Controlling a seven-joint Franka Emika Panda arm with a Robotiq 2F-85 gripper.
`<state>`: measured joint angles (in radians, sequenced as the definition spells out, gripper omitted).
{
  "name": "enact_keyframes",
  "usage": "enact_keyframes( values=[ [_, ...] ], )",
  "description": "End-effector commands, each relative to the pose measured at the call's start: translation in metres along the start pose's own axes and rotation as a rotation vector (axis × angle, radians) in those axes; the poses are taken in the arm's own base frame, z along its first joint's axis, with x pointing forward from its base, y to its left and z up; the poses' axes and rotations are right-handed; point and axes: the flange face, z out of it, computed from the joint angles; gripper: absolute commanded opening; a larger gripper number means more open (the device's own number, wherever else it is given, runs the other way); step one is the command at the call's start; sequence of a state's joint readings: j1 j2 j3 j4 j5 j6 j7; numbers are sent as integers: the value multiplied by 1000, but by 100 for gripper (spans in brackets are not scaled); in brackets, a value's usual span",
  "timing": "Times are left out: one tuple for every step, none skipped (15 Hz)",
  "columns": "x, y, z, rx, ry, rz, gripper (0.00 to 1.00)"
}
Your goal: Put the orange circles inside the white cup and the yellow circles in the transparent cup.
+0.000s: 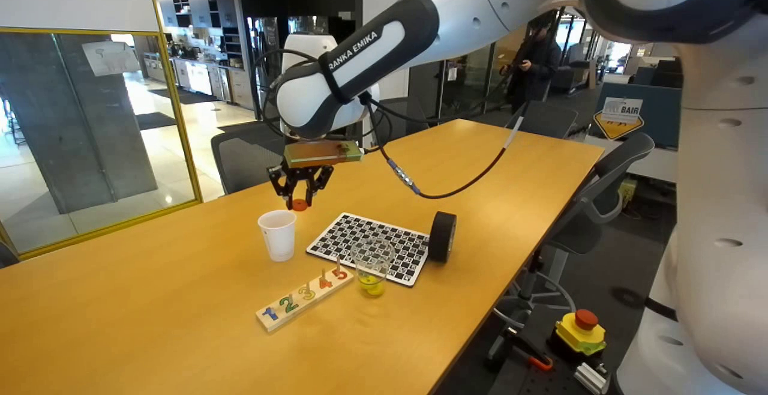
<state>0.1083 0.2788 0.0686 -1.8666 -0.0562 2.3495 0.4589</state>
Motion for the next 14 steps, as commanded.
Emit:
enact_keyframes(
  values=[
    [45, -17, 19, 1, -36, -36, 21],
    [53, -19, 26, -2, -47, -41, 21],
    [60, -21, 31, -4, -55, -44, 21],
    [67, -23, 38, -3, -65, -50, 21],
    [72, -24, 42, -4, -71, -52, 21],
    [77, -26, 47, -3, -77, -56, 21],
    [81, -27, 50, -2, -82, -59, 22],
    [84, -29, 53, -2, -87, -63, 21],
    [86, -30, 56, -2, -92, -66, 21],
    [88, -31, 56, -2, -94, -67, 21],
    [89, -32, 58, -3, -95, -67, 21],
    [90, -32, 59, -3, -97, -66, 21],
    [91, -32, 59, -3, -101, -65, 21],
    [92, -32, 59, -2, -109, -63, 26]
  ],
)
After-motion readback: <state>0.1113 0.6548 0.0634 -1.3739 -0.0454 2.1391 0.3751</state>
